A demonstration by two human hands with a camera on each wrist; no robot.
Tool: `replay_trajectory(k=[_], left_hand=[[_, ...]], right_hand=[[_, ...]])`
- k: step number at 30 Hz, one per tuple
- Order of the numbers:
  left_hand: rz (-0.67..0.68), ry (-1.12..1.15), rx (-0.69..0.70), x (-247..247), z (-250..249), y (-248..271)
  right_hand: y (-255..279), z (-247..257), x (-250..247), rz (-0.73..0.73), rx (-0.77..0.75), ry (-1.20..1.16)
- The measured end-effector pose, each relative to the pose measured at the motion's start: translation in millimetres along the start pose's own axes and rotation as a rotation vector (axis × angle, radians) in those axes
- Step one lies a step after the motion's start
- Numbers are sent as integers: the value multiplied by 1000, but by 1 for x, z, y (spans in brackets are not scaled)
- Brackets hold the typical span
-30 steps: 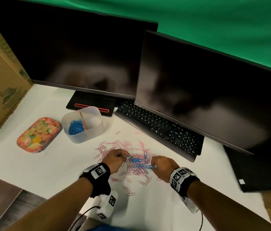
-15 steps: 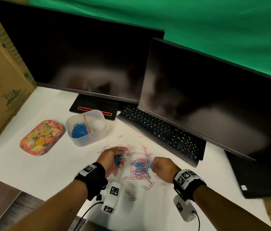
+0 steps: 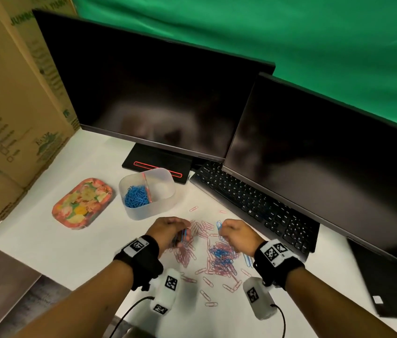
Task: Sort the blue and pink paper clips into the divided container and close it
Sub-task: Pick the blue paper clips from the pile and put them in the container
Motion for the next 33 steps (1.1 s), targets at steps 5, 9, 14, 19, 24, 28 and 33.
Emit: replay_trajectory(k=[5,9,14,19,24,28,33], left_hand=[[74,364,-68,-35,-38,14],[-62,385,18,-83,-74,22],[-207,338,-26,-124,-88,11],[-296,230,-48,-136,-95,3],[-350,179,20,-142,-102,6],[-382,140,119,-139,-104,10],[-343,-210,301,-93,-86,10]], right_hand=[[-43,67,44,94,-9,-108],[-89,123,88,177,-123,119],[-125,164,120,234,-112,308],[-148,173,129,201,-99,227],[-146,174,110,46,-129,268],[-133,155,85,-24,-148,96],[-88,98,26,-93,-32,-2]])
Point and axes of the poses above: each hand's wrist, its own y-axis away from the middle knuckle, its own x-axis out of the palm, z = x × y, the point moved 7 cm from there along -y, towards the middle knuckle, and after that the axes turned 14 degrees about -x, right-handed, at the moved point
